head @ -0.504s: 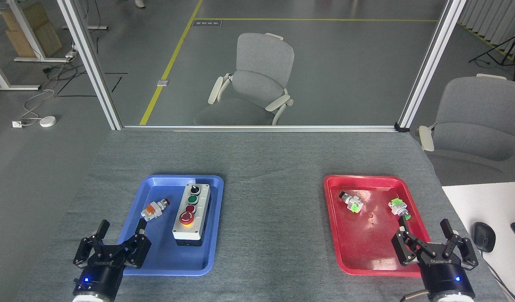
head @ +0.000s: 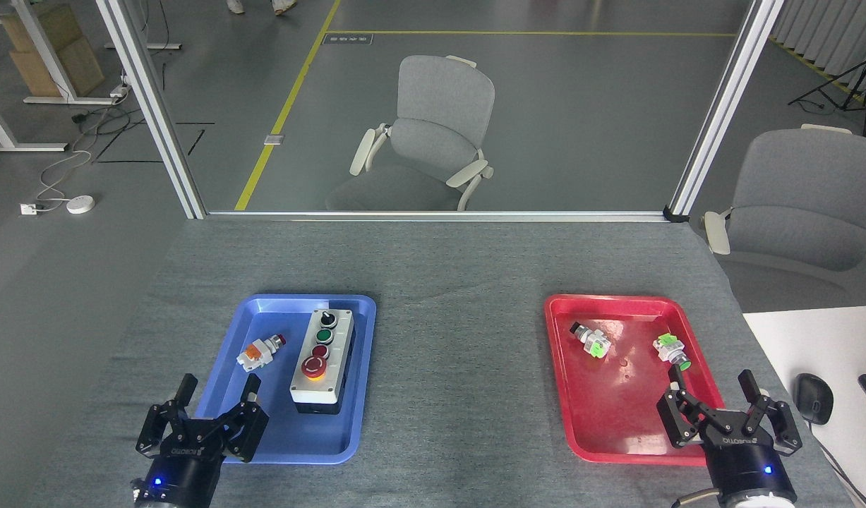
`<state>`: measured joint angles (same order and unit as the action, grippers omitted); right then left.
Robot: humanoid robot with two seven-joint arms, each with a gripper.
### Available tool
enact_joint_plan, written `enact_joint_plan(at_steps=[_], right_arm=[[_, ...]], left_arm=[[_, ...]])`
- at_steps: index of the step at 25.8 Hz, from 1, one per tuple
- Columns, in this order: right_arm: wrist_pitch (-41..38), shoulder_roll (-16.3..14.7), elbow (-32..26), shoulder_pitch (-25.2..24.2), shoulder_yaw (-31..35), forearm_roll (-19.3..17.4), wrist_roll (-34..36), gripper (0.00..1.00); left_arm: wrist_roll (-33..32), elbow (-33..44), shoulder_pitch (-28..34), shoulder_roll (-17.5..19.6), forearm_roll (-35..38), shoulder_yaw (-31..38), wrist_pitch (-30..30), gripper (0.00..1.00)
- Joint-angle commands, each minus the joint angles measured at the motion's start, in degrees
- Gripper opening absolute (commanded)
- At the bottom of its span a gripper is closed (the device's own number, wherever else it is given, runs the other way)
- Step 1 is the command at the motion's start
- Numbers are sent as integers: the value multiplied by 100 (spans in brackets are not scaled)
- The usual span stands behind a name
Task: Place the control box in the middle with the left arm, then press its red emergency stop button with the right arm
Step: 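Move the left gripper forward to the grey control box in the blue tray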
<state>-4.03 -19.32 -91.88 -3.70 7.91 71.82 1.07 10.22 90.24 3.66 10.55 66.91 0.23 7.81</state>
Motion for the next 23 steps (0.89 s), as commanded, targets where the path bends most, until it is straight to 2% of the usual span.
enact_joint_plan(at_steps=[1, 4, 6, 9, 14, 23], right_arm=[[7, -1, 12, 27, -27, 8, -28, 98], [7, 51, -6, 10, -79, -1, 7, 98], [-19, 69, -23, -8, -114, -1, -2, 98], [-28, 122, 12, 1, -220, 8, -20, 98], [34, 113, 73, 36, -325, 16, 218, 98], [25, 148, 65, 54, -360, 8, 244, 98]], left_arm=[[-3, -24, 56, -141, 235, -568, -201, 99], [-99, -384, -119, -440, 1342, -1156, -983, 99], [-319, -832, -374, -677, 1870, -1324, -1300, 99], [-715, -1579, -805, -1029, 1975, -1324, -1423, 99], [-820, -2326, -1385, -1046, 1949, -1315, -1748, 99], [-847, -2625, -1499, -1029, 1861, -911, -1774, 99]])
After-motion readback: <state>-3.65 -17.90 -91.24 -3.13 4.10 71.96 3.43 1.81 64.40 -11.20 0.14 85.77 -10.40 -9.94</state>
